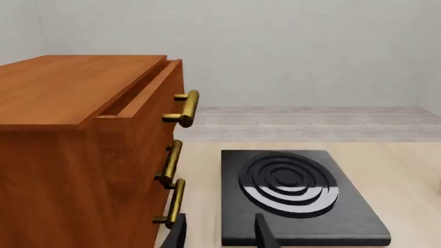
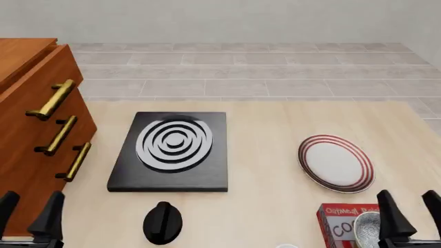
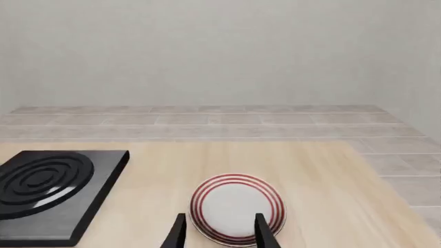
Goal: Pick the akita bowl on the cookies box and place it on the plate.
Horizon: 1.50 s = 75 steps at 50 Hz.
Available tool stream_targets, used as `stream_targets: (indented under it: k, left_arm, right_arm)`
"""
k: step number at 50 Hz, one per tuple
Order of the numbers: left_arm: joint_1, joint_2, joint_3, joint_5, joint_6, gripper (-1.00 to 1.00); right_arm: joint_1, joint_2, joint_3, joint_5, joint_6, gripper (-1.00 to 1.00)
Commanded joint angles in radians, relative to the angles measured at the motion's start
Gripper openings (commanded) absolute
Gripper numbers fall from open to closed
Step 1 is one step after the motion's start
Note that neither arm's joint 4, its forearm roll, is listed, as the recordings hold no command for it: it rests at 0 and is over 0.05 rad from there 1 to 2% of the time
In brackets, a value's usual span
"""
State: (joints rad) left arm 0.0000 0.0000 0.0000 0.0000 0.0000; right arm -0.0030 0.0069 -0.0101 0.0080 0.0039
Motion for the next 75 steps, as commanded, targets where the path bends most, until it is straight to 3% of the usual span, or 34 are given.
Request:
stream_targets:
  k: [1,18,25,30,32,35,39,40,45,48,49,52,56,58,61,63,75]
  left_arm:
    - [0.000,0.000,0.000,0.000,0.000,1.00]
    - [0.000,0.000,0.000,0.000,0.000,1.00]
    - [0.000,0.000,0.000,0.000,0.000,1.00]
    - [0.000,0.000,0.000,0.000,0.000,1.00]
    - [0.000,0.000,0.000,0.000,0.000,1.00]
    - [0.000,0.000,0.000,0.000,0.000,1.00]
    - [0.000,0.000,0.000,0.000,0.000,1.00]
    - [0.000,0.000,0.000,0.000,0.000,1.00]
    - [0.000,0.000,0.000,0.000,0.000,1.00]
    - [0.000,0.000,0.000,0.000,0.000,1.00]
    - [0.000,0.000,0.000,0.000,0.000,1.00]
    - [0.000,0.000,0.000,0.000,0.000,1.00]
    - [0.000,0.000,0.000,0.000,0.000,1.00]
    - [0.000,0.000,0.000,0.000,0.000,1.00]
    - [0.000,0.000,0.000,0.000,0.000,1.00]
    - [0.000,0.000,0.000,0.000,0.000,1.00]
    - [0.000,0.000,0.000,0.000,0.000,1.00]
  right_arm:
    - [-0.001,0.000,-0.004,0.005,-0.006,1.00]
    - [-0.009,-0.001,-0.008,0.010,-0.009,1.00]
    - [-0.060,0.132,-0.061,-0.031,-0.040,1.00]
    - [-0.012,0.172,-0.191,0.074,0.032,1.00]
    - [-0.031,0.155,-0.231,0.109,0.010,1.00]
    - [-0.035,0.211,-0.308,0.158,-0.066,1.00]
    - [-0.049,0.332,-0.390,0.208,-0.077,1.00]
    - [-0.030,0.332,-0.418,0.237,-0.033,1.00]
    - [-0.073,0.311,-0.536,0.352,-0.054,1.00]
    - [-0.078,0.327,-0.597,0.404,-0.034,1.00]
    - [-0.069,0.397,-0.639,0.458,-0.002,1.00]
    - [-0.065,0.408,-0.679,0.494,0.048,1.00]
    - [-0.097,0.415,-0.715,0.524,-0.015,1.00]
    - [-0.052,0.453,-0.719,0.540,-0.035,1.00]
    - [-0.077,0.479,-0.752,0.552,-0.017,1.00]
    - [-0.080,0.485,-0.760,0.560,-0.047,1.00]
    - [-0.121,0.525,-0.703,0.570,-0.104,1.00]
